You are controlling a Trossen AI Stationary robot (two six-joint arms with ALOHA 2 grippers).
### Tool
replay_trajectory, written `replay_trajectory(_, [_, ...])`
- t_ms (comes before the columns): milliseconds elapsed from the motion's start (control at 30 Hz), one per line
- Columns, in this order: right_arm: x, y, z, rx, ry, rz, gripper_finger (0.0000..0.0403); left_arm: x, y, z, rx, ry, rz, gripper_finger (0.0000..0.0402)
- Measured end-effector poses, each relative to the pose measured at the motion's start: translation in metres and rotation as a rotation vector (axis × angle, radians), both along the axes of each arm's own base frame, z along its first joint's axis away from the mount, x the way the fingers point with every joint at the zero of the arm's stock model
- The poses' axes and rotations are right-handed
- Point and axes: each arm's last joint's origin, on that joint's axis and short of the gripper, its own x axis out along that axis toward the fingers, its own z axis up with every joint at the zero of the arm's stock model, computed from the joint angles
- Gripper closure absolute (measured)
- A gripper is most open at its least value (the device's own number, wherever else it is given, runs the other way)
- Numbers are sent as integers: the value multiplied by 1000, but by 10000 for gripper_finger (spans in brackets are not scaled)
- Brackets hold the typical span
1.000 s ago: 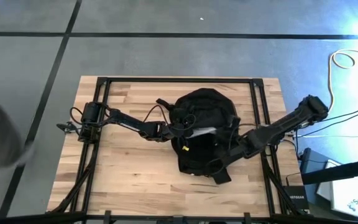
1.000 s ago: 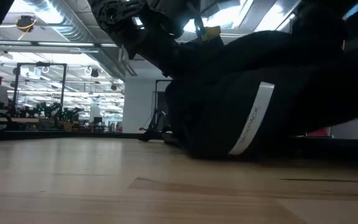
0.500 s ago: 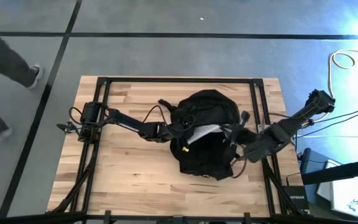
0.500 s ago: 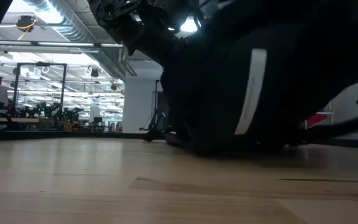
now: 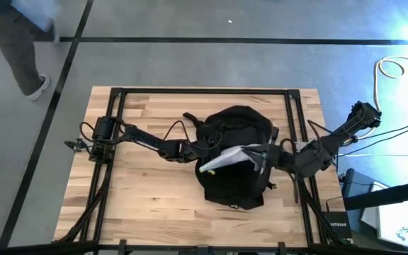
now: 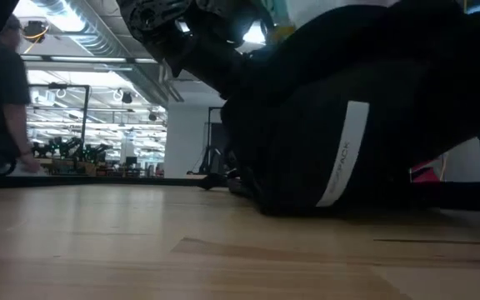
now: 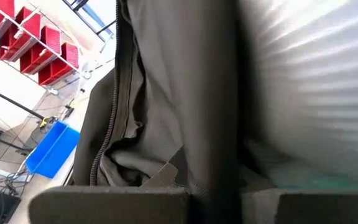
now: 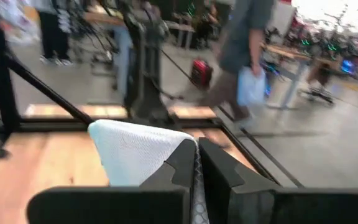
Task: Unpack backpack
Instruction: Remove the blue zip bag from the black backpack
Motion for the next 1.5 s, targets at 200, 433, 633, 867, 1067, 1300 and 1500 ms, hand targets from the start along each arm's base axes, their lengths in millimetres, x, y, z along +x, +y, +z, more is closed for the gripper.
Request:
replay_trajectory(200, [1,3,17,3,-127,82,403,0,2,-2,6,20,2,400])
replay_trajectory(433, [0,6,33,88,-284,223,403,1,18,-2,-17,16,-10,400])
replay_trajectory(633, [-2,7,39,231,-366,305,403,1,38,-2,-56,5,11,400])
replay_trajectory(867, [-11,16,52,303,-498,531,403,-1,62,-1,-50,1,37,400])
replay_trajectory(1067, [-17,32,43,301,-362,611,403,-4,88,-1,-111,-26,67,400])
replay_trajectory(1300, [-31,51,27,496,-182,608,403,-7,109,-1,-160,-43,69,400])
replay_trajectory(1500, [-48,58,-8,478,102,436,403,-6,107,-1,-240,-74,33,400])
